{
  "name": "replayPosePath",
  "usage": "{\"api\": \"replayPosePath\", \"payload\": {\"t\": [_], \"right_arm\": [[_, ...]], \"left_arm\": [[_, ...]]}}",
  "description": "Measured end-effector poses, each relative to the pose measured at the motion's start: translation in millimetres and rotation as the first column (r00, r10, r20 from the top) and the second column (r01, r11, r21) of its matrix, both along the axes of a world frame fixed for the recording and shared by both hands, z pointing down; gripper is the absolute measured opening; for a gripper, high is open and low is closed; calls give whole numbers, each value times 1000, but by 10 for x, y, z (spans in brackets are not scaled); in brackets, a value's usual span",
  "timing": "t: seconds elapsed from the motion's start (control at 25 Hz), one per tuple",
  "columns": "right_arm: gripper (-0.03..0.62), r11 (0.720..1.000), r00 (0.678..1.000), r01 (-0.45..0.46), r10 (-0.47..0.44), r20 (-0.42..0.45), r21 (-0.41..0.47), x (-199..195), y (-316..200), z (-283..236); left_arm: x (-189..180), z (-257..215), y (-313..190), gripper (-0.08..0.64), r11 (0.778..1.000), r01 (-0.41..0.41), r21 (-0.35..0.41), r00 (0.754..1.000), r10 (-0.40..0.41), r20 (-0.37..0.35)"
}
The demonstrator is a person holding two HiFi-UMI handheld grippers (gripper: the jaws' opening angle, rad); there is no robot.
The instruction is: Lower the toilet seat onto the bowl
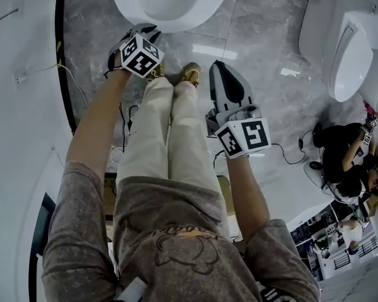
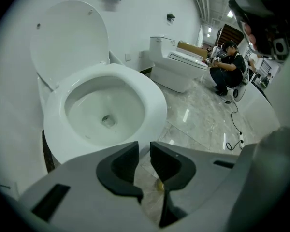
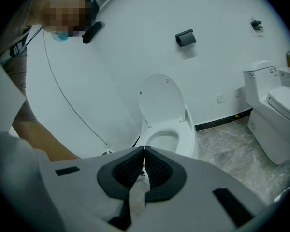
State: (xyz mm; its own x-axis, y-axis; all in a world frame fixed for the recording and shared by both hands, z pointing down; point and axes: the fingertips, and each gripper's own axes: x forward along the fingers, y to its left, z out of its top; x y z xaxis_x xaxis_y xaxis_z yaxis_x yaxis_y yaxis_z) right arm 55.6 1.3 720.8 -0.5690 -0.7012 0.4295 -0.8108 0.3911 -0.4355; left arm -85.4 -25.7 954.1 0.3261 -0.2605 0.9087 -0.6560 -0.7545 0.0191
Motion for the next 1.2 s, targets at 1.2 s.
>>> {"api": "replayPosePath", "payload": {"t": [1.2], "right_arm": [[28, 972, 998, 55, -55, -8, 228, -14, -28, -2630]], "left_arm": [[204, -4521, -278, 80, 926, 275, 257, 867, -123, -484]]}}
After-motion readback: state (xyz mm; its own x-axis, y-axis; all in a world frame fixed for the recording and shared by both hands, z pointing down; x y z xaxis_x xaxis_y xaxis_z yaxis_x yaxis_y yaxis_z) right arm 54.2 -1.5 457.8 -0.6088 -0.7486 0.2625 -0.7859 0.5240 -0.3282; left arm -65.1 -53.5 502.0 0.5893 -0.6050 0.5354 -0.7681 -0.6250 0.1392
